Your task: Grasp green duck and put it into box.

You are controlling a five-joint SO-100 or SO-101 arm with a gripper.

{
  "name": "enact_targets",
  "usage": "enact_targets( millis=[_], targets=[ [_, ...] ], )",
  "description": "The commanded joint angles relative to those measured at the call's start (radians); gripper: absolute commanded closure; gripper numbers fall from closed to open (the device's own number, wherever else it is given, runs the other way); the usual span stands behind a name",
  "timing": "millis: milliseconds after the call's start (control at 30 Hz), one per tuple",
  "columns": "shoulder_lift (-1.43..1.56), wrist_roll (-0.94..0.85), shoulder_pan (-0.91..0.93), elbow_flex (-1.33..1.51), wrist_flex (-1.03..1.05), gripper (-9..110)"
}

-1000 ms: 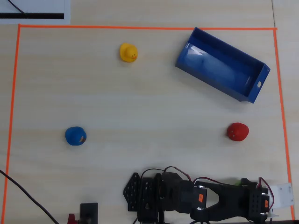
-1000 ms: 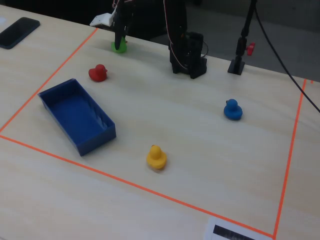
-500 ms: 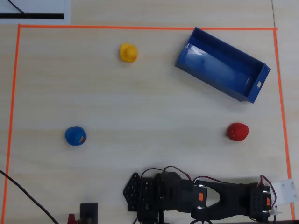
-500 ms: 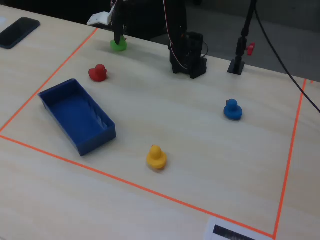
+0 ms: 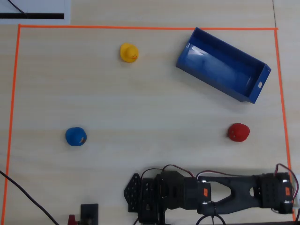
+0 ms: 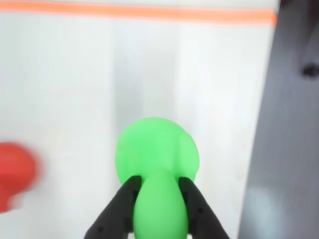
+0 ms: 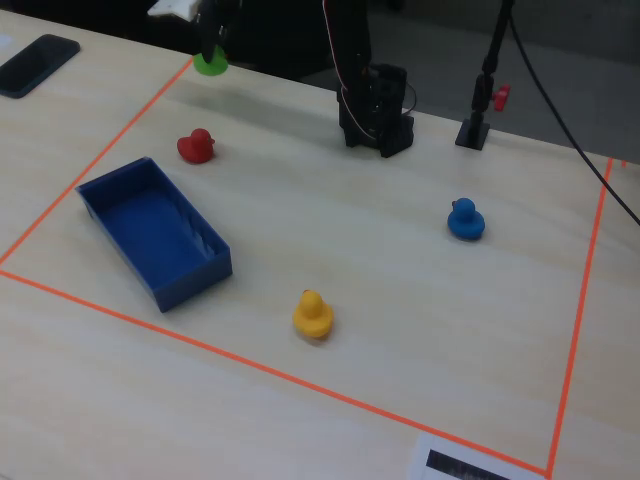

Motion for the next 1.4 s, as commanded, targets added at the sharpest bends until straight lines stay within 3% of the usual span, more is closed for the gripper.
enact_targets(
  millis=[0, 300, 600, 967, 1200, 1367],
  targets=[
    [0.035, 0.049, -0.155, -0.239, 0.072, 101],
    [0.103, 0.106, -0.603, -0.305, 0.133, 101],
    [-0.100, 0.106, -0.874, -0.374, -0.021, 101],
    [-0.426, 0.101, -0.991, -0.644, -0.025, 101],
    [-0.563, 0.086, -1.002, -0.664, -0.138, 101],
    [-0.607, 0.061, -1.000, -0.658, -0.199, 93]
  ],
)
